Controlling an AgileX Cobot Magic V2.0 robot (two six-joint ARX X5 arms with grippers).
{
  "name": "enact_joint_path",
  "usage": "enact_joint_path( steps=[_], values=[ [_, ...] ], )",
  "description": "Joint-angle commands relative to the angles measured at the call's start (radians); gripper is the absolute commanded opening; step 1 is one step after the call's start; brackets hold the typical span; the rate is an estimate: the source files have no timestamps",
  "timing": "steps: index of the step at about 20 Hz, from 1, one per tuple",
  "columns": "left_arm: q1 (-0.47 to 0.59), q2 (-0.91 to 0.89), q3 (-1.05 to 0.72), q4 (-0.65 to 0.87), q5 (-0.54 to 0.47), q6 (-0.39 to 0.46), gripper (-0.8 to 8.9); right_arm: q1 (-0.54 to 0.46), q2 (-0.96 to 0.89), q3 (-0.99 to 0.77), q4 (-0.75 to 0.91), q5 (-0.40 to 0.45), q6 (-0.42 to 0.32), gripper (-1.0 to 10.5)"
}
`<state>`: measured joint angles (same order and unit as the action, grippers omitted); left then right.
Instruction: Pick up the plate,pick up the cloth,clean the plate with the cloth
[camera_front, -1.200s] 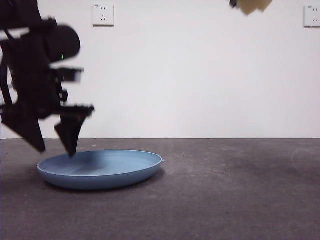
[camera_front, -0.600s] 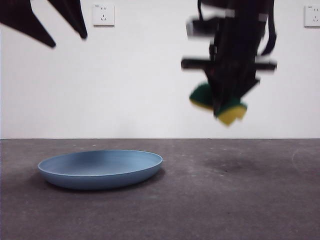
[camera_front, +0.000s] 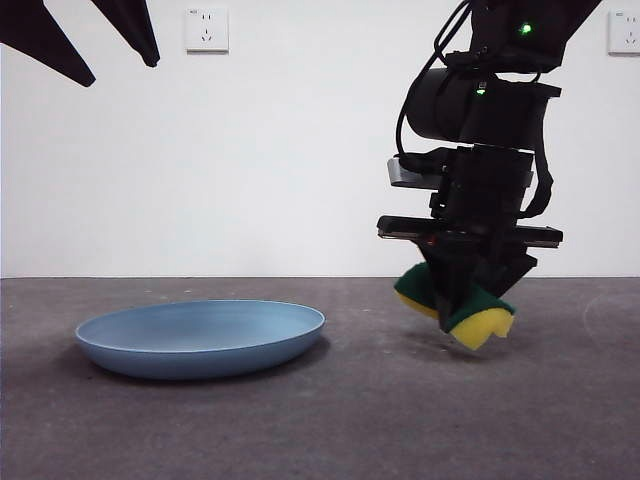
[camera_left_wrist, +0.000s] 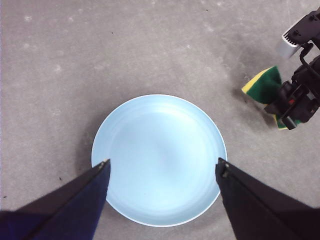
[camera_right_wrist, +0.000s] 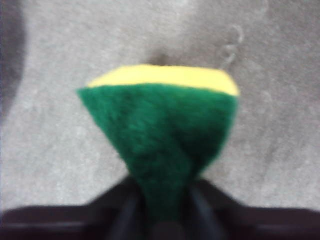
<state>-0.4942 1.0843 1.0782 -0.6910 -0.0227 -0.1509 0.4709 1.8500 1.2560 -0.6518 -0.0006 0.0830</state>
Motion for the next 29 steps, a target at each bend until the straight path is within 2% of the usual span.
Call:
enact_joint_path(
  steps=[1, 2, 9, 12, 15, 16, 19, 20, 22, 23, 29],
  values=[
    [-0.004, 0.001, -0.010, 0.000, -0.002, -0.006, 3.54, 0.000, 0.004, -0.008, -0.004, 0.000, 0.006, 6.1],
    [-0.003, 0.002, -0.010, 0.000, -0.002, -0.006, 3.54, 0.000, 0.004, -0.008, -0.004, 0.000, 0.006, 6.4],
    [-0.003, 0.005, -0.010, 0.001, -0.002, -0.003, 3.54, 0.000, -0.009, -0.007, -0.006, 0.000, 0.006, 6.3],
    [-0.003, 0.011, -0.010, 0.003, -0.009, -0.003, 3.54, 0.000, -0.076, -0.007, -0.014, 0.006, 0.006, 6.3],
    [-0.003, 0.012, -0.010, 0.011, -0.061, -0.002, 3.54, 0.001, -0.206, -0.007, -0.045, 0.006, 0.006, 6.2],
    [-0.003, 0.012, -0.010, 0.014, -0.062, 0.011, 3.54, 0.001, -0.251, -0.007, -0.058, 0.006, 0.006, 5.8],
    [-0.003, 0.012, -0.010, 0.005, -0.083, 0.053, 3.40, 0.001, -0.399, -0.007, -0.098, 0.005, 0.006, 2.3],
    [-0.003, 0.012, -0.010, 0.000, -0.089, 0.053, 3.17, 0.001, -0.435, -0.007, -0.106, 0.005, 0.005, 1.6],
    [-0.003, 0.012, -0.010, -0.016, -0.092, 0.055, -0.25, 0.001, -0.519, -0.008, -0.119, 0.005, 0.005, 0.2],
    [-0.003, 0.012, -0.010, -0.021, -0.102, 0.055, -0.07, 0.001, -0.551, -0.008, -0.124, 0.005, 0.002, -0.1],
    [-0.049, -0.018, -0.010, 0.059, -0.108, 0.070, -0.08, 0.023, -0.684, -0.011, -0.135, 0.008, -0.007, -0.1]
  ],
)
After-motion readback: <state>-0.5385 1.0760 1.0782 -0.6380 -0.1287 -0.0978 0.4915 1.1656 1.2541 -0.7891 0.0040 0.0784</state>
